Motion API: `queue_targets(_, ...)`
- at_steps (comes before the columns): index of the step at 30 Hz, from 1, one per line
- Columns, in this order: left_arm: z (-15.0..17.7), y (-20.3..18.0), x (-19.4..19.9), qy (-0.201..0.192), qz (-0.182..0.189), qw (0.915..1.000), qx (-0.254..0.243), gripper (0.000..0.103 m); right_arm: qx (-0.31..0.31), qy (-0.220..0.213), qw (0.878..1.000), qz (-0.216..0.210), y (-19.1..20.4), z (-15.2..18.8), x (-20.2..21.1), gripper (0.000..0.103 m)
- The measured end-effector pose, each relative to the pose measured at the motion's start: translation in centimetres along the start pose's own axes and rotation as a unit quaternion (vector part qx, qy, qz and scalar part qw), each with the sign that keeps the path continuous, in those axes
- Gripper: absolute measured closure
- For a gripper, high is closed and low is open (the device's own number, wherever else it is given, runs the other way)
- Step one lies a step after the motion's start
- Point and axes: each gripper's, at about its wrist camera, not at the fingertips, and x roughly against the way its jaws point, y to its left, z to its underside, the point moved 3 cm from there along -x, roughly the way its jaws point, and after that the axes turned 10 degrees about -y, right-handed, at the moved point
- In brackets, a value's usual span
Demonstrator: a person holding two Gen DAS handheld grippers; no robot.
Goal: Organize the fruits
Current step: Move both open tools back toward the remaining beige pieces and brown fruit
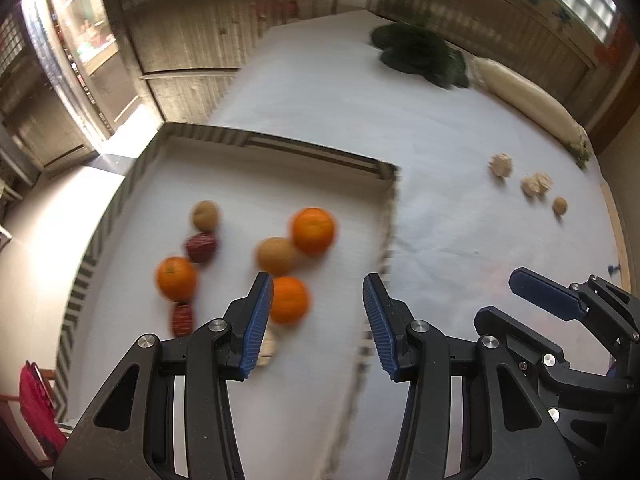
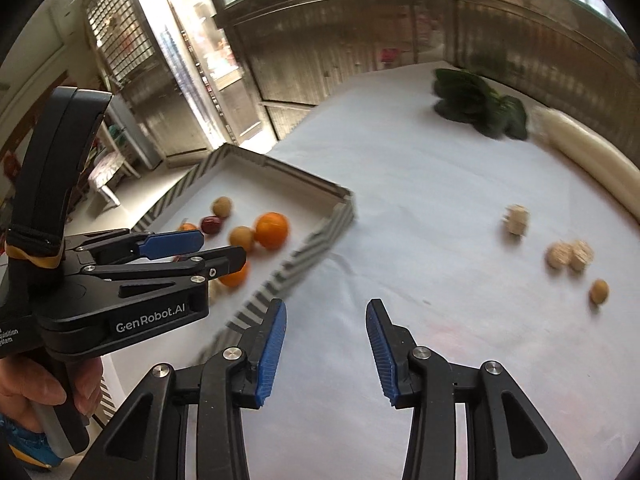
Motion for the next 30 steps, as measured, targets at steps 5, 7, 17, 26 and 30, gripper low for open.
queue_targets(5,-0.2,-3.1,-0.4,0.003,0.013,0.9997,-0.021,0.056,-0.019,0.002,1.0,0.021,-2.9,1.0,1.3,0.063)
queue_targets(7,-0.2,-4.3,-0.6,0.004,0.018,0.9994,-0.029,0.056,-0.028,0.001,0.999,0.027,-4.0,1.3,1.8,0.063)
queue_targets(17,-0.5,-9.2,-2.0,0.017,0.039,0.9972,-0.062,0.056,-0.069,0.005,0.996,0.057,-9.0,3.2,3.4,0.063)
queue_targets(26,-1.1,-12.0,-3.4,0.023,0.053,0.9958,-0.071,0.056,-0.1,0.005,0.992,0.075,-12.6,4.3,3.9,0.063)
queue_targets(30,-1.6,-12.8,-4.0,0.024,0.055,0.9954,-0.075,0.056,-0.114,0.006,0.99,0.085,-14.4,4.5,3.9,0.063)
